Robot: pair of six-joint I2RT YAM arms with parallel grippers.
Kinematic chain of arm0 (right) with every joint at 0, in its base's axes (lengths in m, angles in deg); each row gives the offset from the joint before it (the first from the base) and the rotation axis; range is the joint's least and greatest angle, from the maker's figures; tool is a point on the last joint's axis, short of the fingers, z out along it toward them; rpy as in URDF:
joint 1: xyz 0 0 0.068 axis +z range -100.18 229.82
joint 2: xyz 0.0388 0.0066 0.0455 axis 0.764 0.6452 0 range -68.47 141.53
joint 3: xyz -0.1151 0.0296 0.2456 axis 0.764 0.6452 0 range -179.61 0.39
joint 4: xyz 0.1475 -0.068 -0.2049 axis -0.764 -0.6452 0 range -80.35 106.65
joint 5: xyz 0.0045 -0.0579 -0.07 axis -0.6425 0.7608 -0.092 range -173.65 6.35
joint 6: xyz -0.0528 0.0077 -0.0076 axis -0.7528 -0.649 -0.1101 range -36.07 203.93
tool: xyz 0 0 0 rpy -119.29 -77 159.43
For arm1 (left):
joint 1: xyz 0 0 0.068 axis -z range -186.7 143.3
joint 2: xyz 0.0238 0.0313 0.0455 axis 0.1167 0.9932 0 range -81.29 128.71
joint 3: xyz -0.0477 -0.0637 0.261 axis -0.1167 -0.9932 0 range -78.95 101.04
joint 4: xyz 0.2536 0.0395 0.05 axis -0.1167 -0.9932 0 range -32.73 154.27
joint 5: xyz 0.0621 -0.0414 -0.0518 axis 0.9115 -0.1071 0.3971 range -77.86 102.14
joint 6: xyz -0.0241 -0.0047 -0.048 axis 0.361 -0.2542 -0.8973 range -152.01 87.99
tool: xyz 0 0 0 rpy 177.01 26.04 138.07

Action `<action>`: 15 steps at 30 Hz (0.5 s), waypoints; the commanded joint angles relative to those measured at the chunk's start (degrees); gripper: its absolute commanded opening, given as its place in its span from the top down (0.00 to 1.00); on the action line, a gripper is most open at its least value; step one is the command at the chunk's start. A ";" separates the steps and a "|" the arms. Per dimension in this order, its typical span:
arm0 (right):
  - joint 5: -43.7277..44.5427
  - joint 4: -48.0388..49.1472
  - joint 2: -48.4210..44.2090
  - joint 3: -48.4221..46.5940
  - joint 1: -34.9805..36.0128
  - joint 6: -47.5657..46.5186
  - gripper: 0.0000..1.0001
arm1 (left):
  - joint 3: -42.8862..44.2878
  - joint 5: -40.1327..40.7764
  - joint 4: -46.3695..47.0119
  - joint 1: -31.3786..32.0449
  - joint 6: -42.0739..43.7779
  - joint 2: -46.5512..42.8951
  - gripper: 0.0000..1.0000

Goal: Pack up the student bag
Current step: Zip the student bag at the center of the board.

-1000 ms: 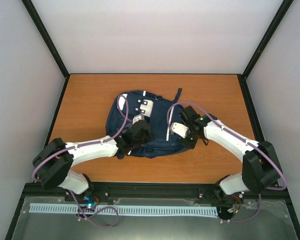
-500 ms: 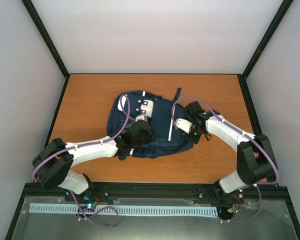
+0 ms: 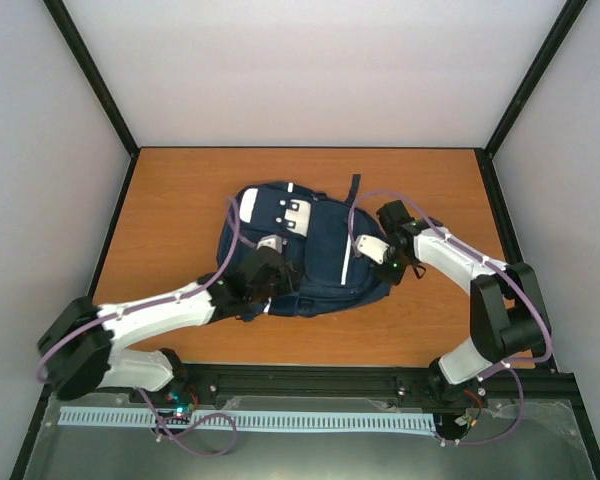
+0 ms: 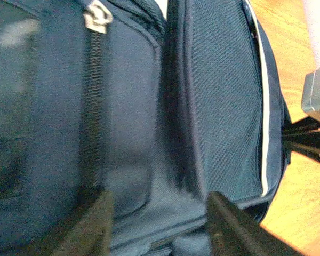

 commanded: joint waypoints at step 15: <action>4.04 -5.82 -11.91 13.12 4.82 -0.76 0.97 | -8.59 7.42 -25.57 -2.23 -7.66 -17.50 0.21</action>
